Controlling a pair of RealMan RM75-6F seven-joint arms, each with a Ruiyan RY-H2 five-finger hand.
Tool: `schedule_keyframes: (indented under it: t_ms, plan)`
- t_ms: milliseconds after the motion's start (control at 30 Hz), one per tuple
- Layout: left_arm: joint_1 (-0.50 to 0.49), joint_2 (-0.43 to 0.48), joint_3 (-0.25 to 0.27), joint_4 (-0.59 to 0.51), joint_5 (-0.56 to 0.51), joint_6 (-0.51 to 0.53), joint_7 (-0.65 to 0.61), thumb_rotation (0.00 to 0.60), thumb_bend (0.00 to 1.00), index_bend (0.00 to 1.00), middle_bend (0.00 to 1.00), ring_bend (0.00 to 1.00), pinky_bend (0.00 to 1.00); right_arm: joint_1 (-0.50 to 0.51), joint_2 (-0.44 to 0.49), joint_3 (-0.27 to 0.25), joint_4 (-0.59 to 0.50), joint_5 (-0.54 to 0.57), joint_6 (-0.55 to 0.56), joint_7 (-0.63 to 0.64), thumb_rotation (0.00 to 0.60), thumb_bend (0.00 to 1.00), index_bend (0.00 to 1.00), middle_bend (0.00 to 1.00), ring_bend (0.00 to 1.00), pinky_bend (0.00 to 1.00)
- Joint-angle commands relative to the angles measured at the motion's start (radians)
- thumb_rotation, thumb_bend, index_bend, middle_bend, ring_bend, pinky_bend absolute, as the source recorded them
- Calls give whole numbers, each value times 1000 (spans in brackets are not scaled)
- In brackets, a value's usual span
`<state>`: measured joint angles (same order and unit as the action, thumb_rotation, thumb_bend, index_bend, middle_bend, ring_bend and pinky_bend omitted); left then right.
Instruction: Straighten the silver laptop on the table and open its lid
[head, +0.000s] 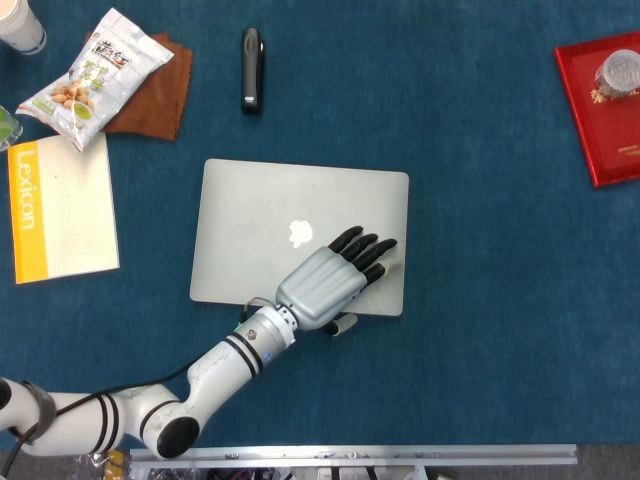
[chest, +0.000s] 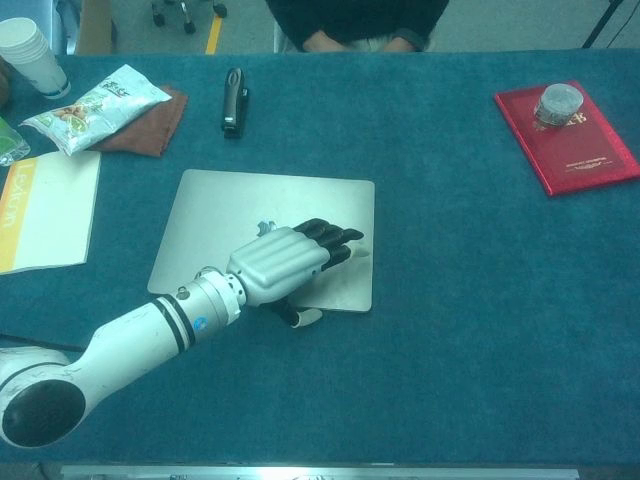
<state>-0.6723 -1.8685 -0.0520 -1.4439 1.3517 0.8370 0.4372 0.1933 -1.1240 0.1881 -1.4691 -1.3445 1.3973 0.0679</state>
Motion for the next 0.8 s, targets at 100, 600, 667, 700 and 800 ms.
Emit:
schedule_keyframes:
  t_ms: [100, 600, 667, 700, 800]
  plan:
    - [-17, -13, -14, 10, -21, -6, 15, 600, 318, 0, 0, 0, 0, -3, 4, 1, -5, 1, 4, -2, 600, 0, 5, 99, 4, 236]
    - [-39, 27, -16, -48, -68, 23, 91, 600, 318, 0, 0, 0, 0, -4, 9, 4, -14, -3, 8, -2, 600, 0, 5, 99, 4, 236]
    - [-37, 42, -8, -68, -75, 32, 109, 600, 318, 0, 0, 0, 0, -4, 8, 4, -17, -4, 7, -3, 600, 0, 5, 99, 4, 236]
    - [-35, 47, -5, -77, -77, 37, 116, 600, 318, 0, 0, 0, 0, -3, 8, 3, -18, -4, 7, -4, 600, 0, 5, 99, 4, 236]
    - [-33, 66, 6, -106, -85, 49, 142, 600, 318, 0, 0, 0, 0, -2, 6, 3, -22, -7, 8, -5, 600, 0, 5, 99, 4, 236]
